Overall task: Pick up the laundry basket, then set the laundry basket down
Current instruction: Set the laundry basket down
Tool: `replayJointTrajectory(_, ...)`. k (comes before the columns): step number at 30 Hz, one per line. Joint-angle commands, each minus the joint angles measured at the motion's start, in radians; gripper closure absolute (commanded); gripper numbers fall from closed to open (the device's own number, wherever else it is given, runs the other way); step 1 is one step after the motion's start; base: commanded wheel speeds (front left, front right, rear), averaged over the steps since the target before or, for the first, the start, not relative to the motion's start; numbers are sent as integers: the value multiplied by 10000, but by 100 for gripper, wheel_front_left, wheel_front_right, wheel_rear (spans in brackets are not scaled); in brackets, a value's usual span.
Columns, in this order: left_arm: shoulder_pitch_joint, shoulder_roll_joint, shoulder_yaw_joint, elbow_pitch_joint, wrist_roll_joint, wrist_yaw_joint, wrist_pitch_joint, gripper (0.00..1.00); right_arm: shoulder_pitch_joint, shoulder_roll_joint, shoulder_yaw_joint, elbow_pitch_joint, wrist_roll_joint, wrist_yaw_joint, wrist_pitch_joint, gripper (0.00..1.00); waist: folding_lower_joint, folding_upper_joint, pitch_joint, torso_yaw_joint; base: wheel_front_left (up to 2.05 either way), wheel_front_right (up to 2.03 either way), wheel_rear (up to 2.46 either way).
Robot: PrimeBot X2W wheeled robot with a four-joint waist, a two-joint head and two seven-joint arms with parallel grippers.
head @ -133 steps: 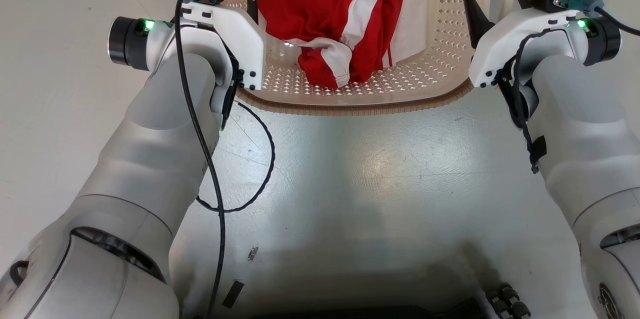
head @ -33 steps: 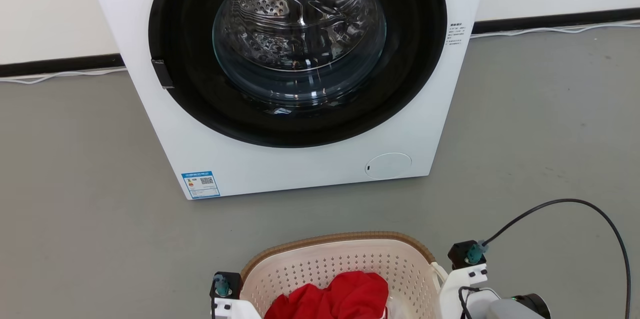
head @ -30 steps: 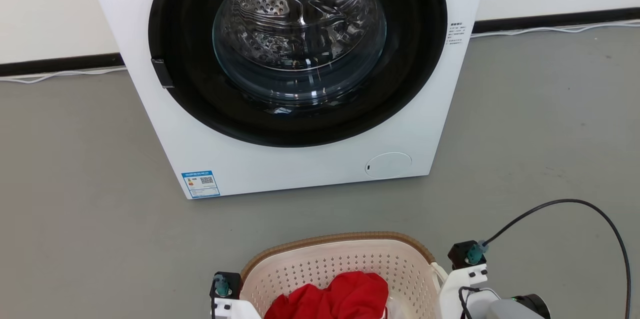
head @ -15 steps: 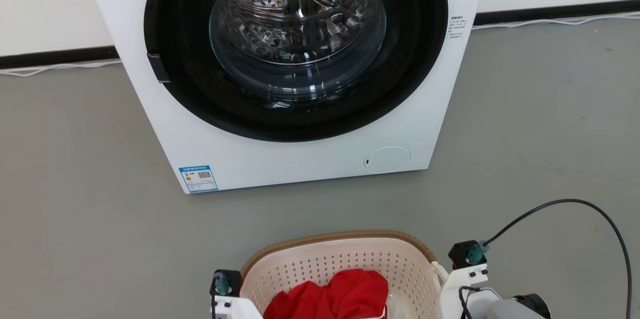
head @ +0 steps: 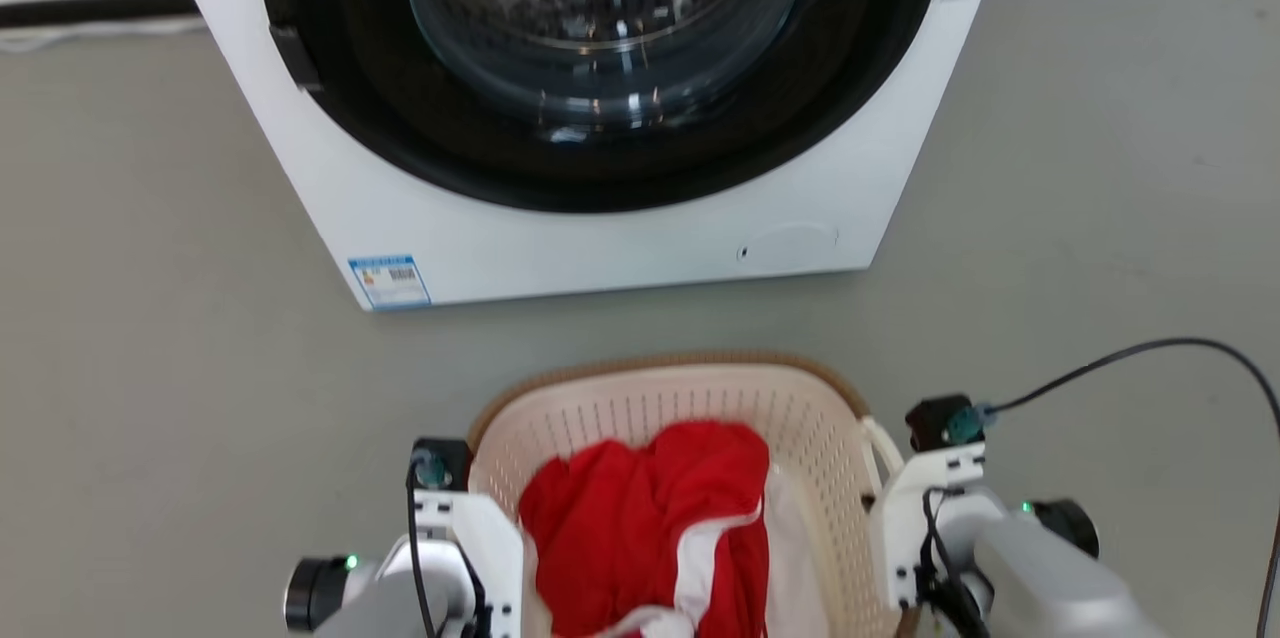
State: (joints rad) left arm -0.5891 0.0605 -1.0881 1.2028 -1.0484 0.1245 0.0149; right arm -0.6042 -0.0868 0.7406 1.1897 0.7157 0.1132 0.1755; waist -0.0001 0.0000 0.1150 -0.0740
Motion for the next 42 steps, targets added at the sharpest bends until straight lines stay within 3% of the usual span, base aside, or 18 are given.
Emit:
replayJointTrajectory(1,-697,-103,163,-199,-8,83,-271,100,-409,365,119,-329,38,175,-271,100,1,0,468,91,0,0,0)
replayJointTrajectory(30,-4925,168,738,594,166,397,-2201,100,-4380,365,-277,532,-496,175,-3190,100,1,0,6241,-110,0,0,0)
replayJointTrajectory(42,-5869,86,854,667,251,509,-2610,100,-5271,122,-656,969,-1158,175,-3866,100,1,0,7434,103,0,0,0)
